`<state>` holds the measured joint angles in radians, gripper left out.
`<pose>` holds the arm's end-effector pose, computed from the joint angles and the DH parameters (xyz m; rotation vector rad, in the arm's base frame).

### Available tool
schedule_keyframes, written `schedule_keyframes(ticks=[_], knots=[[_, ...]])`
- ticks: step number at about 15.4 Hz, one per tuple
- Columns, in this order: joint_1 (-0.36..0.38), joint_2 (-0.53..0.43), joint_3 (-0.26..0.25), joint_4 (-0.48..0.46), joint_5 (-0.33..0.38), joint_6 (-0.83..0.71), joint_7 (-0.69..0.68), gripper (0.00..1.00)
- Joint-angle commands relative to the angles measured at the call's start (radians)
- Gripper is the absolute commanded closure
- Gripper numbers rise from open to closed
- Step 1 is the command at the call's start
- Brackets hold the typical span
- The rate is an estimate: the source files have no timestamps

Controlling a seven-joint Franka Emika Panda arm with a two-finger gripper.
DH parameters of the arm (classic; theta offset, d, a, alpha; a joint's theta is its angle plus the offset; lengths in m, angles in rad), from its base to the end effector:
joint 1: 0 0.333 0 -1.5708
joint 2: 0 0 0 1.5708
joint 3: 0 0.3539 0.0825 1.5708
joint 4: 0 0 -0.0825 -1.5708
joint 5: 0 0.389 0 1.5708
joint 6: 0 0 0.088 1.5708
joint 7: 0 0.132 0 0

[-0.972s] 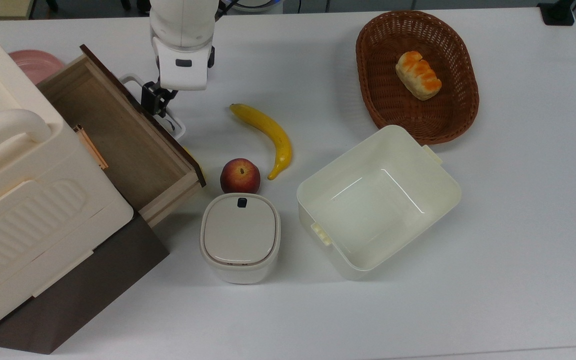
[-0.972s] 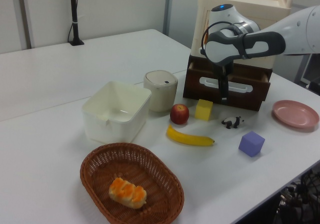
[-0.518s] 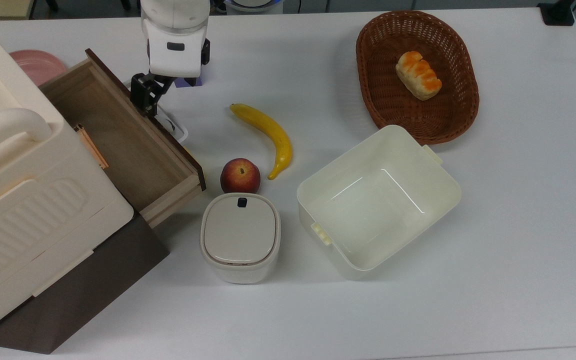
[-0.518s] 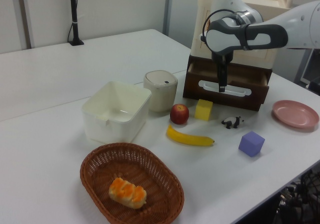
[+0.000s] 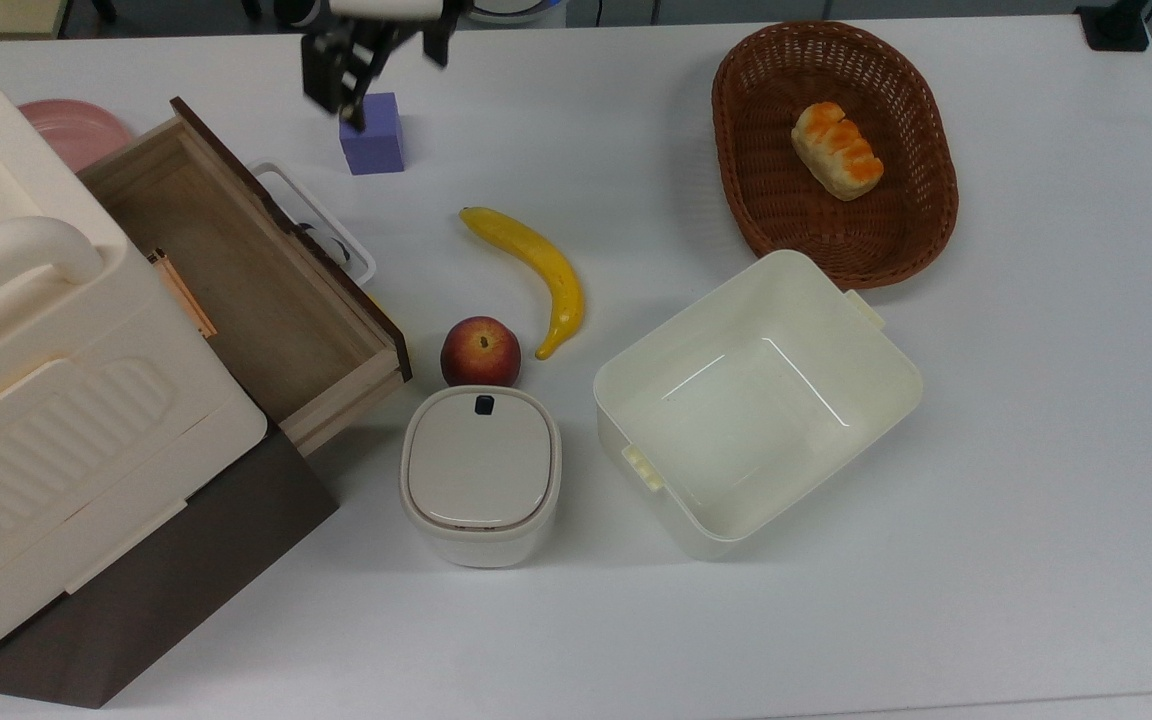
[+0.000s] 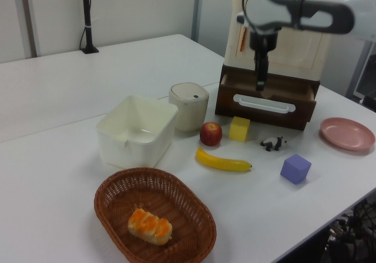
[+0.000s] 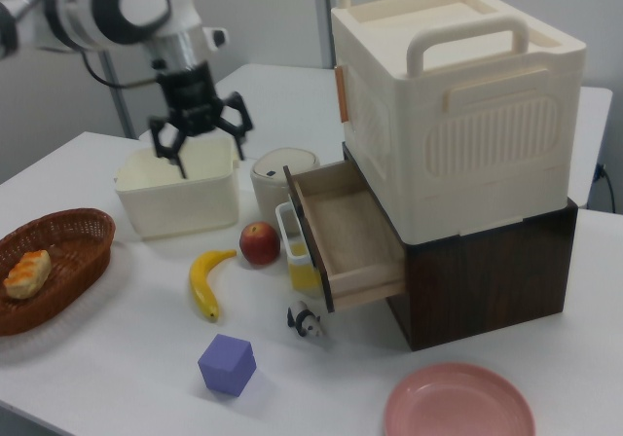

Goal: Slide the drawer open

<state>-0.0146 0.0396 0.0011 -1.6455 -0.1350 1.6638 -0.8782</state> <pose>0.5773 -0.0244 0.5882 2.7399 1.2877 -0.1168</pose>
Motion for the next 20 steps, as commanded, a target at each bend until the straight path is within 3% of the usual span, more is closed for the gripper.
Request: schedule_keyframes(ticks=[1,4,6,10,20], knots=[[0.033,-0.064,-0.009,-0.027,0.049,-0.107,0.155,0.0],[0.061,-0.061,-0.019,-0.03,0.051,-0.092,0.546,0.0],[0.064,-0.066,-0.027,-0.027,0.054,-0.091,0.643,0.0],[0.079,-0.069,-0.062,-0.02,0.149,-0.03,1.014,0.0],[0.079,-0.09,-0.105,-0.028,0.152,0.03,1.053,0.0]])
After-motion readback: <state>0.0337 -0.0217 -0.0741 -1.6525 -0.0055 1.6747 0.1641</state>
